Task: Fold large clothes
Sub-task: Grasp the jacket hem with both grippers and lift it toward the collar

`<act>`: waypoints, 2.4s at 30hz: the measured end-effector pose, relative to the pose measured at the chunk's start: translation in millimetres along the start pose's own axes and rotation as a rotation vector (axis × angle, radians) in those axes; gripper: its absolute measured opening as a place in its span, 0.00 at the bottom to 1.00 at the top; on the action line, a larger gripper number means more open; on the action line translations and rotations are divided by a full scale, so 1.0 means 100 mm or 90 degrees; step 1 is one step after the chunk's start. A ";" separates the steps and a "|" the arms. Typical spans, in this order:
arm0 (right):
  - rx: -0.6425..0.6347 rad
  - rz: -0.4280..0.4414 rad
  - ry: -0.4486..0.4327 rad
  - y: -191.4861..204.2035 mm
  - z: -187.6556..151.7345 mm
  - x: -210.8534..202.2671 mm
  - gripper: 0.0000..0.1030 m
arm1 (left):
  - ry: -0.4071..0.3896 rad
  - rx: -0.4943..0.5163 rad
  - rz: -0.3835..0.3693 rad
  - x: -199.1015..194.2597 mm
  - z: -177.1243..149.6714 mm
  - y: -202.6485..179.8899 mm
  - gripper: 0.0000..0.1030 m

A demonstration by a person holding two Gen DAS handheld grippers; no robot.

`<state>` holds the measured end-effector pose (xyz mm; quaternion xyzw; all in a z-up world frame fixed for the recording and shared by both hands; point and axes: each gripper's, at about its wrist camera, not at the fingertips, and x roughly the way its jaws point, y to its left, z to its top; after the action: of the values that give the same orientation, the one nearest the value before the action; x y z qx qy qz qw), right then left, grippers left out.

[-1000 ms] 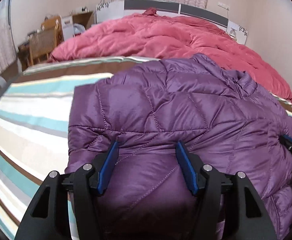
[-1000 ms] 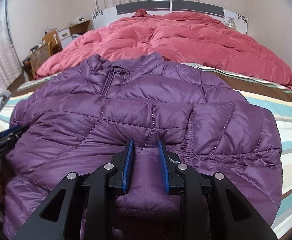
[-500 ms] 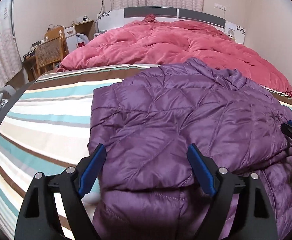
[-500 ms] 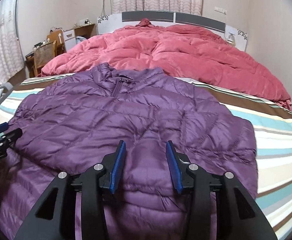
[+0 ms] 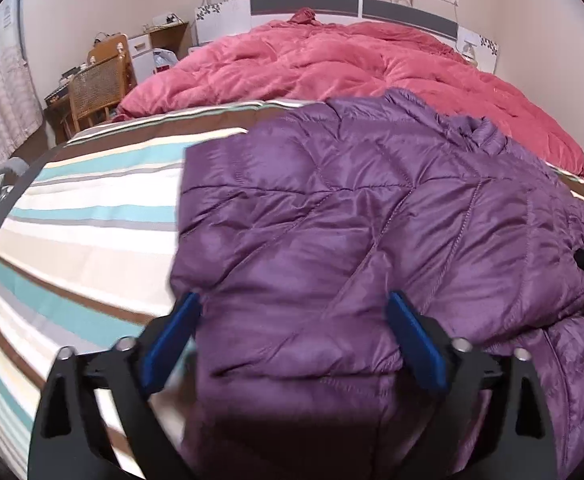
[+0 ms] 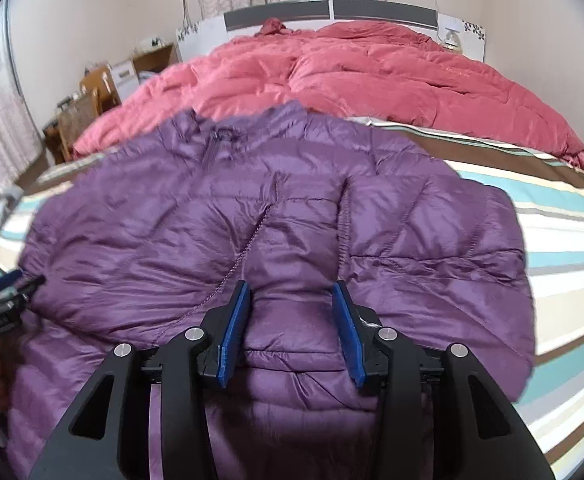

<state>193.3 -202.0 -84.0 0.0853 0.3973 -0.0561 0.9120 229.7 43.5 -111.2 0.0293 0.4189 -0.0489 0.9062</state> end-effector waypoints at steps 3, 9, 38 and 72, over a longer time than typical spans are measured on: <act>0.006 0.041 -0.004 -0.08 -0.08 -0.29 0.41 | -0.002 -0.010 -0.026 -0.21 -0.13 0.12 0.98; 0.006 0.111 0.028 -0.37 -0.50 -0.86 0.41 | -0.005 -0.021 -0.052 -0.60 -0.54 0.43 0.98; 0.076 0.222 0.137 -1.01 -2.00 -1.75 0.49 | 0.027 -0.033 -0.195 -1.30 -1.85 0.98 0.51; 0.071 0.505 0.046 -0.98 -1.81 -2.37 0.06 | -0.046 0.027 -0.460 -2.25 -1.83 0.84 0.05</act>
<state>-113.7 -253.7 -42.4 0.2830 0.3619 0.2819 0.8423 -43.9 158.2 -56.7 -0.1035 0.3688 -0.3756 0.8439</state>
